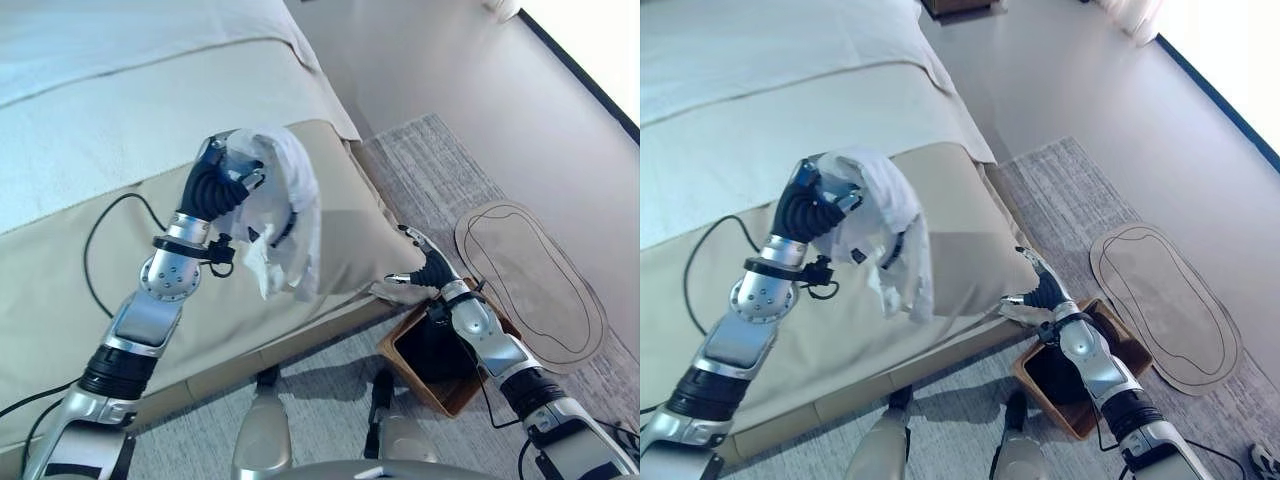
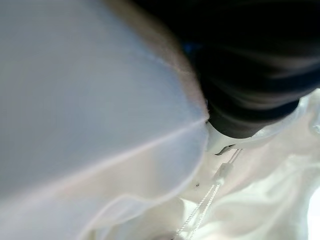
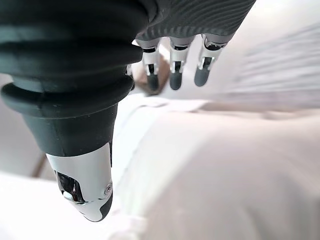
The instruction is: Pick up clothes into the bucket
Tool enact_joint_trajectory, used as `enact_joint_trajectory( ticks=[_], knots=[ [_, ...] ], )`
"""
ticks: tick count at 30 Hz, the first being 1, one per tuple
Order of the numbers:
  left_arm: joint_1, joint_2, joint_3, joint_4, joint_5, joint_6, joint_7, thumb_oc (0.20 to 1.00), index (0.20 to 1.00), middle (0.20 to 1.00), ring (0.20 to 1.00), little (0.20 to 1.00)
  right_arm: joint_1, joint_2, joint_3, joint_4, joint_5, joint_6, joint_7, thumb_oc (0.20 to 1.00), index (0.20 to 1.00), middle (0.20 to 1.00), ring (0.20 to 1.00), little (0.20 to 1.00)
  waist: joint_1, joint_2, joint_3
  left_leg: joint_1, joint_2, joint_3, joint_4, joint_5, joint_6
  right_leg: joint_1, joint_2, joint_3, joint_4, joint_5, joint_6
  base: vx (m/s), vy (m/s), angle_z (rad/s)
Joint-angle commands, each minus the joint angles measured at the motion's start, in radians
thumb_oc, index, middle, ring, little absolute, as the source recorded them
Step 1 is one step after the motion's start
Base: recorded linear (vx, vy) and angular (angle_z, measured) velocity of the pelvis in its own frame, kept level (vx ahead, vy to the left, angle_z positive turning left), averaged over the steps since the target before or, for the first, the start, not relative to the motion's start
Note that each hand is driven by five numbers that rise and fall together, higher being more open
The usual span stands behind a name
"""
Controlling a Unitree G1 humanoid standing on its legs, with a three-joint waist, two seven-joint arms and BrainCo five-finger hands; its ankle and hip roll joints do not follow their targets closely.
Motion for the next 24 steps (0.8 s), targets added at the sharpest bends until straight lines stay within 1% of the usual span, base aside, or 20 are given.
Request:
enact_joint_trajectory(
  ticks=[1,2,3,5,7,8,11,13,14,15,18,19,20,21,24],
  knots=[
    [-0.093,-0.052,-0.061,-0.027,-0.123,-0.057,-0.043,0.200,0.200,0.200,0.200,0.200,-0.091,0.021,0.088,-0.057,-0.006,-0.033,0.030,1.000,1.000,1.000,1.000,1.000,0.005,0.009,-0.115,0.018,0.024,0.039,-0.050,0.049,0.027,0.033,-0.017,0.000,0.040,-0.026,0.017,0.07,-0.023,-0.12],
    [-0.093,-0.052,-0.060,-0.027,-0.124,-0.057,-0.044,0.200,0.200,0.200,0.200,0.200,-0.092,0.021,0.089,-0.057,-0.006,-0.032,0.030,1.000,1.000,1.000,1.000,1.000,0.005,0.009,-0.113,0.020,0.024,0.040,-0.050,0.049,0.027,0.035,-0.017,0.000,0.039,-0.026,0.017,0.07,-0.030,-0.17],
    [-0.115,-0.072,-0.093,-0.036,-0.144,-0.049,-0.061,0.200,0.200,0.200,0.200,0.200,-0.119,0.039,0.132,-0.075,-0.004,-0.031,0.057,1.000,1.000,1.000,1.000,1.000,0.005,0.011,-0.129,0.039,0.026,0.044,-0.053,0.044,0.027,0.051,-0.014,0.003,0.035,-0.030,0.015,0.05,-0.025,-0.13],
    [-0.128,-0.085,-0.110,-0.033,-0.154,-0.044,-0.067,0.200,0.200,0.200,0.200,0.200,-0.132,0.050,0.152,-0.084,0.004,-0.029,0.072,1.000,1.000,1.000,1.000,1.000,0.004,0.012,-0.134,0.048,0.028,0.046,-0.057,0.042,0.027,0.062,-0.012,0.003,0.030,-0.032,0.014,0.07,-0.029,-0.06],
    [-0.165,-0.110,-0.155,-0.031,-0.150,-0.032,-0.078,0.200,0.200,0.200,0.200,0.200,-0.141,0.080,0.202,-0.103,0.045,-0.025,0.123,1.000,1.000,1.000,1.000,1.000,0.001,0.015,-0.154,0.069,0.031,0.049,-0.066,0.039,0.026,0.081,-0.009,0.003,0.025,-0.039,0.013,0.08,-0.029,0.00],
    [-0.167,-0.110,-0.156,-0.030,-0.150,-0.032,-0.078,0.200,0.200,0.200,0.200,0.200,-0.142,0.080,0.202,-0.103,0.046,-0.025,0.124,1.000,1.000,1.000,1.000,1.000,0.001,0.015,-0.153,0.070,0.031,0.049,-0.067,0.039,0.026,0.082,-0.009,0.002,0.024,-0.039,0.013,0.05,-0.016,0.01],
    [-0.202,-0.142,-0.207,-0.024,-0.163,-0.015,-0.098,0.200,0.200,0.200,0.200,0.200,-0.144,0.114,0.253,-0.112,0.097,-0.014,0.178,1.000,1.000,1.000,1.000,1.000,-0.003,0.020,-0.174,0.091,0.032,0.051,-0.074,0.035,0.025,0.101,-0.007,0.001,0.017,-0.043,0.010,0.07,-0.016,0.00],
    [-0.211,-0.150,-0.216,-0.028,-0.165,-0.014,-0.098,0.200,0.200,0.200,0.200,0.200,-0.145,0.122,0.260,-0.113,0.107,-0.011,0.182,1.000,1.000,1.000,1.000,1.000,-0.004,0.021,-0.178,0.094,0.031,0.050,-0.075,0.034,0.026,0.104,-0.007,0.001,0.015,-0.043,0.010,0.02,-0.002,0.00],
    [-0.218,-0.166,-0.226,-0.033,-0.191,-0.010,-0.104,0.200,0.200,0.200,0.200,0.200,-0.144,0.139,0.271,-0.111,0.121,-0.007,0.186,1.000,1.000,1.000,1.000,1.000,-0.006,0.022,-0.184,0.092,0.030,0.050,-0.071,0.040,0.028,0.102,-0.009,0.003,0.015,-0.036,0.010,0.04,-0.011,0.01],
    [-0.217,-0.166,-0.227,-0.033,-0.192,-0.010,-0.104,0.200,0.200,0.200,0.200,0.200,-0.144,0.139,0.271,-0.111,0.121,-0.008,0.186,1.000,1.000,1.000,1.000,1.000,-0.006,0.022,-0.185,0.098,0.032,0.051,-0.075,0.032,0.026,0.108,-0.007,0.002,0.013,-0.043,0.010,0.00,0.000,0.00],
    [-0.240,-0.201,-0.250,-0.047,-0.228,-0.003,-0.110,0.200,0.200,0.200,0.200,0.200,-0.147,0.170,0.294,-0.096,0.148,-0.001,0.197,1.000,1.000,1.000,1.000,1.000,-0.009,0.024,-0.192,0.100,0.027,0.053,-0.070,0.035,0.030,0.111,-0.007,0.007,0.012,-0.037,0.009,0.00,0.000,0.00],
    [-0.240,-0.201,-0.250,-0.047,-0.228,-0.003,-0.110,0.200,0.200,0.200,0.200,0.200,-0.147,0.170,0.294,-0.096,0.149,-0.001,0.197,0.928,0.928,0.928,0.928,0.928,-0.009,0.024,-0.192,0.100,0.027,0.053,-0.070,0.035,0.030,0.112,-0.007,0.007,0.012,-0.037,0.009,0.00,0.000,0.00],
    [-0.243,-0.208,-0.258,-0.050,-0.238,-0.001,-0.116,0.200,0.200,0.200,0.200,0.200,-0.145,0.172,0.299,-0.099,0.153,-0.001,0.203,0.429,0.429,0.429,0.429,0.429,-0.010,0.023,-0.196,0.104,0.027,0.054,-0.070,0.032,0.031,0.115,-0.006,0.006,0.012,-0.039,0.009,0.00,0.000,0.00],
    [-0.244,-0.213,-0.260,-0.050,-0.246,0.002,-0.120,0.200,0.200,0.200,0.200,0.200,-0.142,0.170,0.300,-0.099,0.156,0.000,0.206,0.200,0.200,0.200,0.200,0.200,-0.011,0.023,-0.199,0.106,0.026,0.055,-0.069,0.031,0.032,0.116,-0.006,0.007,0.012,-0.039,0.009,0.00,0.000,0.00],
    [-0.241,-0.212,-0.259,-0.049,-0.252,0.001,-0.124,0.200,0.200,0.200,0.200,0.200,-0.124,0.159,0.290,-0.099,0.172,-0.002,0.206,0.200,0.200,0.200,0.200,0.200,-0.012,0.021,-0.204,0.110,0.027,0.054,-0.069,0.029,0.031,0.121,-0.007,0.006,0.012,-0.040,0.010,0.00,0.000,0.00]
  ],
)
